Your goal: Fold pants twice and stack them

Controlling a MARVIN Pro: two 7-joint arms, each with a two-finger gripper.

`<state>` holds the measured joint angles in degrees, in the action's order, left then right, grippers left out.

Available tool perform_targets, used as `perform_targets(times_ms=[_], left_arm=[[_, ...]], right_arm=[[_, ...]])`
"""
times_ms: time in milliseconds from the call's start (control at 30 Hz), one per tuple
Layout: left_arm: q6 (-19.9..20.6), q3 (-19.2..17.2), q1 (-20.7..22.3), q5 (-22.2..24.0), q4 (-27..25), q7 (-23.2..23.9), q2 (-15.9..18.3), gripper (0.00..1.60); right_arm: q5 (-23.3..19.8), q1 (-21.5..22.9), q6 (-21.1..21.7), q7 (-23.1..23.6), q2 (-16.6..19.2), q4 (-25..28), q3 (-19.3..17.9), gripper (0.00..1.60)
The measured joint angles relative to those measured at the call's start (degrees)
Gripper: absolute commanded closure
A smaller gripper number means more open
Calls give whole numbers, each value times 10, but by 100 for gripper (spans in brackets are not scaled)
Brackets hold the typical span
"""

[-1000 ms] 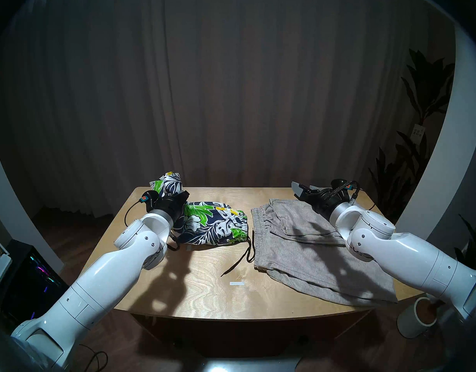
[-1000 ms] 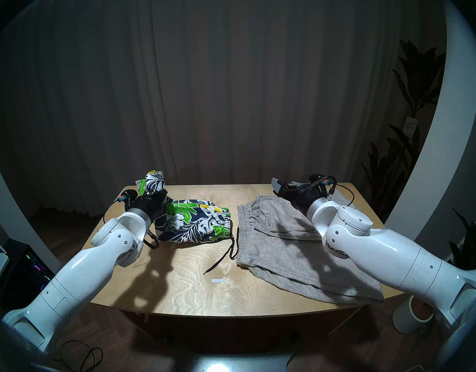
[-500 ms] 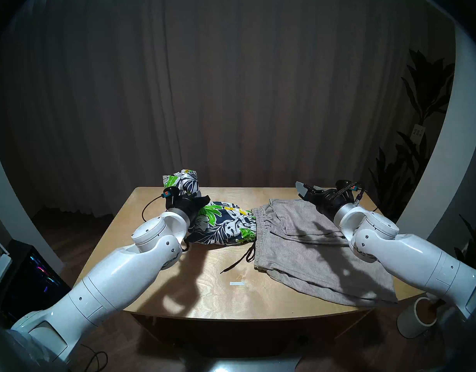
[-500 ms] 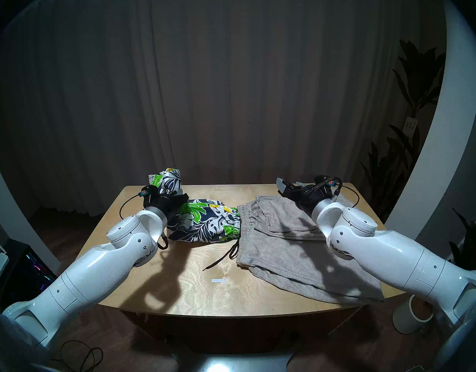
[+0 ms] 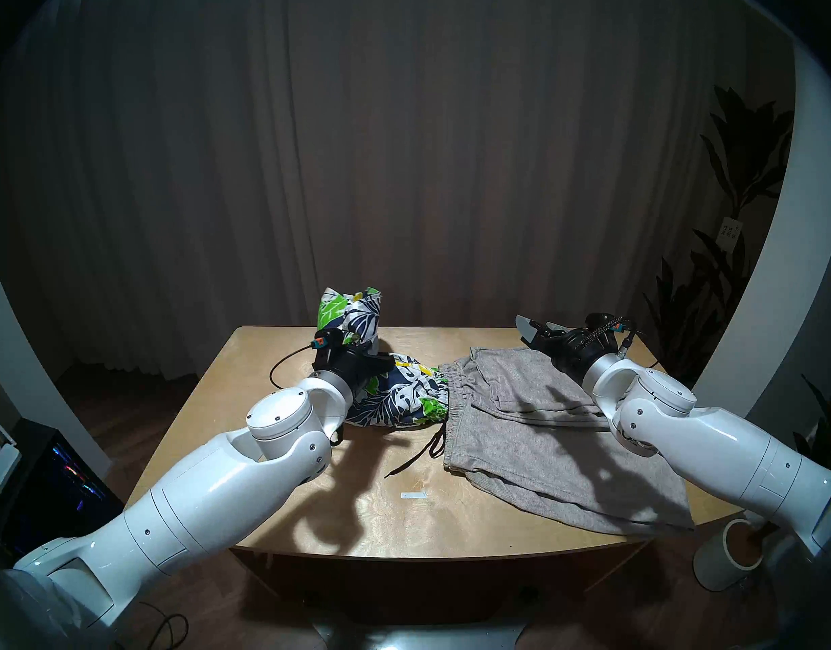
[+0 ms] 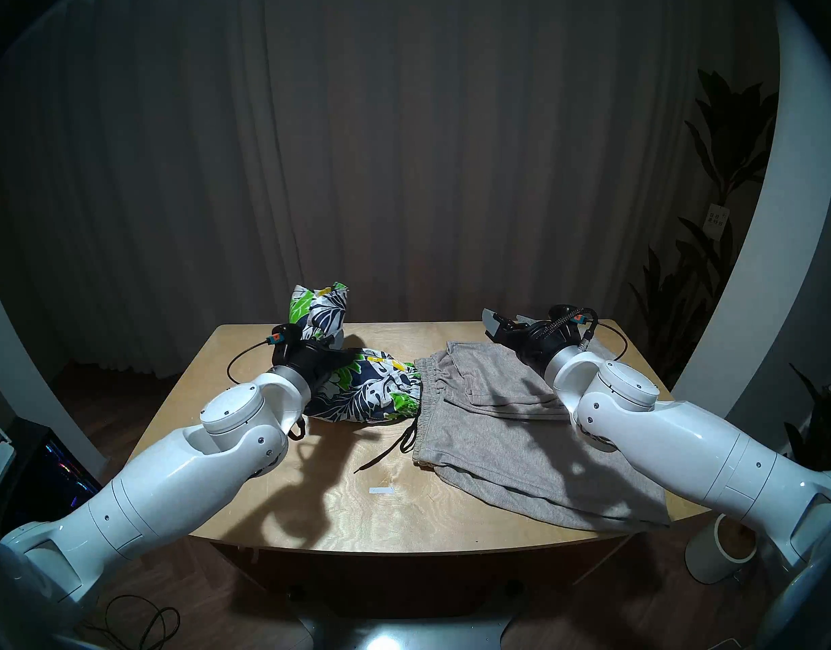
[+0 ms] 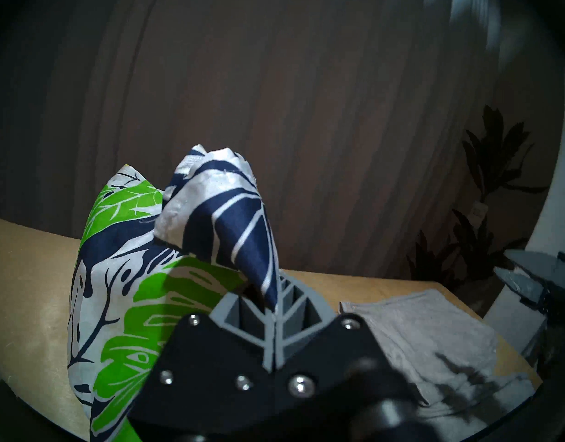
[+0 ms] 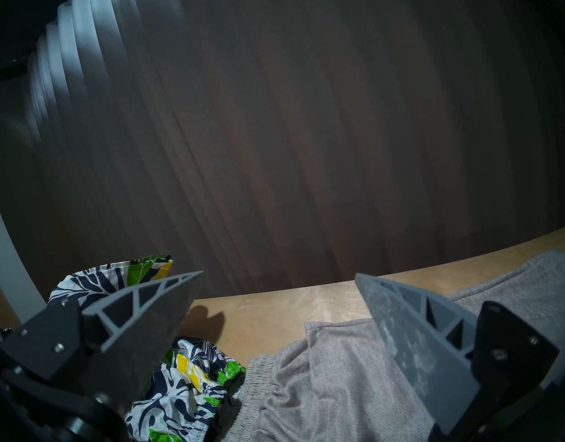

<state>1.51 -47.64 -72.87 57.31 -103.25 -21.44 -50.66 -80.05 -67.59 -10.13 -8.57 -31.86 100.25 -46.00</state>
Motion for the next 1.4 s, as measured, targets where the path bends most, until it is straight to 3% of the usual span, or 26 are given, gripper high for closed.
perform_targets(times_ms=[500, 867, 1067, 1233, 1267, 1367, 1400], left_arm=[[45, 58, 16, -43, 15, 38, 8, 160], [40, 125, 25, -142, 24, 53, 0, 160], [15, 152, 25, -205, 33, 47, -2, 160], [-7, 171, 26, -253, 44, 40, -1, 130], [-9, 174, 26, -258, 46, 40, -1, 91], [-13, 178, 26, -264, 49, 41, 1, 80], [-15, 180, 26, -267, 51, 44, 2, 41]], right_arm=[[7, 1, -3, 1, -6, -4, 0, 0], [11, 2, -3, 2, -8, -10, -1, 0], [12, 3, -3, 5, -8, -13, -1, 0], [13, 4, -2, 7, -9, -15, -1, 0], [14, 5, -2, 8, -9, -16, -1, 0], [14, 6, -1, 9, -9, -17, -1, 0], [15, 6, -1, 9, -9, -17, -1, 0]])
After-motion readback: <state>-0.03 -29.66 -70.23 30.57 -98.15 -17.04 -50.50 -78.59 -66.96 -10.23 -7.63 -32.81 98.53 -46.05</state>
